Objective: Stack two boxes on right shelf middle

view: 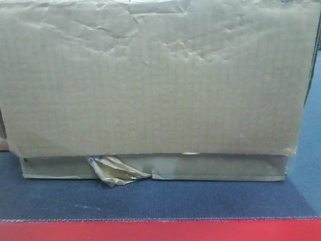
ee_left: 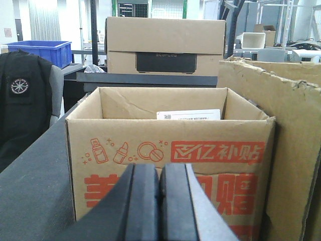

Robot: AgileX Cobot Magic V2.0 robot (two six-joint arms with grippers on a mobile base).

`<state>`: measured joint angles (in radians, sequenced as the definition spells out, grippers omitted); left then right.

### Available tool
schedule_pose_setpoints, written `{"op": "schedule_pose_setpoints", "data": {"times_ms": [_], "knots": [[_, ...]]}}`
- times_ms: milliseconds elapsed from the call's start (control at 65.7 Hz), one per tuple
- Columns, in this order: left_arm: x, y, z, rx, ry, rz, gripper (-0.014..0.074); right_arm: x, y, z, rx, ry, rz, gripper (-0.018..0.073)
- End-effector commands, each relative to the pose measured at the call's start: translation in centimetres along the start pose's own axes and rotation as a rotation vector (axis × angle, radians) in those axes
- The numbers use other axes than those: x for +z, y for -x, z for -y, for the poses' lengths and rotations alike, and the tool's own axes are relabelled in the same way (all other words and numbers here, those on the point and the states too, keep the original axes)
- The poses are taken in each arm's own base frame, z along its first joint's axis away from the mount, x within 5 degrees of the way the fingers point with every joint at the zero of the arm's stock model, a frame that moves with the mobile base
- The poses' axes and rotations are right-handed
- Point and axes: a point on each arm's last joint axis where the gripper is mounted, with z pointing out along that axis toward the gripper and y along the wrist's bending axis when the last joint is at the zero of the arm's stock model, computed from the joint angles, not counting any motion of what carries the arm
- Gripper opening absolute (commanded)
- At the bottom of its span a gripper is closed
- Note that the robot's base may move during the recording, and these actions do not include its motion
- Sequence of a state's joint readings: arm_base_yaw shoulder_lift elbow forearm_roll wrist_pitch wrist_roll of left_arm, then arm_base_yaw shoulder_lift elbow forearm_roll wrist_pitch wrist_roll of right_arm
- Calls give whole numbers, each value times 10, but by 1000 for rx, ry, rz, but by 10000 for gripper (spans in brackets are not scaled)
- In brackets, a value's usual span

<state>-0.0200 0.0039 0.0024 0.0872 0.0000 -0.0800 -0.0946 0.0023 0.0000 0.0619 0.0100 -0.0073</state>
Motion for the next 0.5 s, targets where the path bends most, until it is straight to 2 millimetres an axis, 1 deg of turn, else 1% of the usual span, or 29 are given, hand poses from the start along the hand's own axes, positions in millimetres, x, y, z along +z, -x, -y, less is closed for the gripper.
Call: {"op": "schedule_pose_setpoints", "data": {"times_ms": [0, 487], "knots": [[0, 3, 0, 2, -3, 23, -94, 0, 2, 0, -2, -3, 24, -162], [0, 3, 0, 10, -4, 27, -94, 0, 2, 0, -2, -3, 24, -162]]}}
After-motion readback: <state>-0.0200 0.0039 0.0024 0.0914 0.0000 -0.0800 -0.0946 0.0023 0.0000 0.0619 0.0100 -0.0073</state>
